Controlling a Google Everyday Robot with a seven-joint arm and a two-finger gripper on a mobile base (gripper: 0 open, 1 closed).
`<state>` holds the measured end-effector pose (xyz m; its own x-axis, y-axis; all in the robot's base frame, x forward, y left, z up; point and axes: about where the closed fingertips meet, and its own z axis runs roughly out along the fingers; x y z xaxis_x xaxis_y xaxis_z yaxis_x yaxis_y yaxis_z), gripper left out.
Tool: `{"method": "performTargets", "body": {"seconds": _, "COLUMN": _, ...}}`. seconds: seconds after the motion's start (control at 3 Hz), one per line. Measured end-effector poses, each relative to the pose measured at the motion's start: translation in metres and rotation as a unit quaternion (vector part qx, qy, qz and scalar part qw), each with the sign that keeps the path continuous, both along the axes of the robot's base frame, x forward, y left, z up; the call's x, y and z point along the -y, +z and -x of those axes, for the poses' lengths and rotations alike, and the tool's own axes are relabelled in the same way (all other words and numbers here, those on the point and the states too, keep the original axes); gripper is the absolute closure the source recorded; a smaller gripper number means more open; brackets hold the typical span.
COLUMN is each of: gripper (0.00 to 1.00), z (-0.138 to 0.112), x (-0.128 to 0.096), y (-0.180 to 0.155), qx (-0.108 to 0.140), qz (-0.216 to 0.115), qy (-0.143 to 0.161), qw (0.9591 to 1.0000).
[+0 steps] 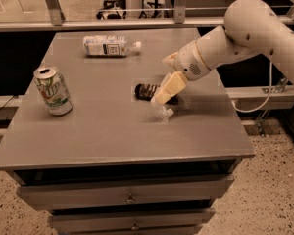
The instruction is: Move rxbar chocolate near 7up can
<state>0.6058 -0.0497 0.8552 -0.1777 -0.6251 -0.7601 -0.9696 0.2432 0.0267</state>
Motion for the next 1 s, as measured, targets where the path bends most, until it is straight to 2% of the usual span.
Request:
{"method": "performTargets", "body": {"seconds": 0.33, "gripper": 0.0, "z": 0.004, "x": 0.004, "y": -0.013, "qx": -0.002, "qz": 0.017, "qy": 0.0, "qw": 0.9999}}
{"method": "performTargets", "body": {"seconds": 0.67, "gripper": 0.16, "z": 0.007, "x": 0.008, "y": -0.022, "qx": -0.004, "qz": 0.028, "qy": -0.002, "qw": 0.9996}}
{"method": "performTargets", "body": {"seconds": 1.0, "gripper": 0.47, "z": 0.006, "x": 0.01, "y": -0.024, "qx": -0.004, "qz": 0.032, "qy": -0.005, "qw": 0.9995}}
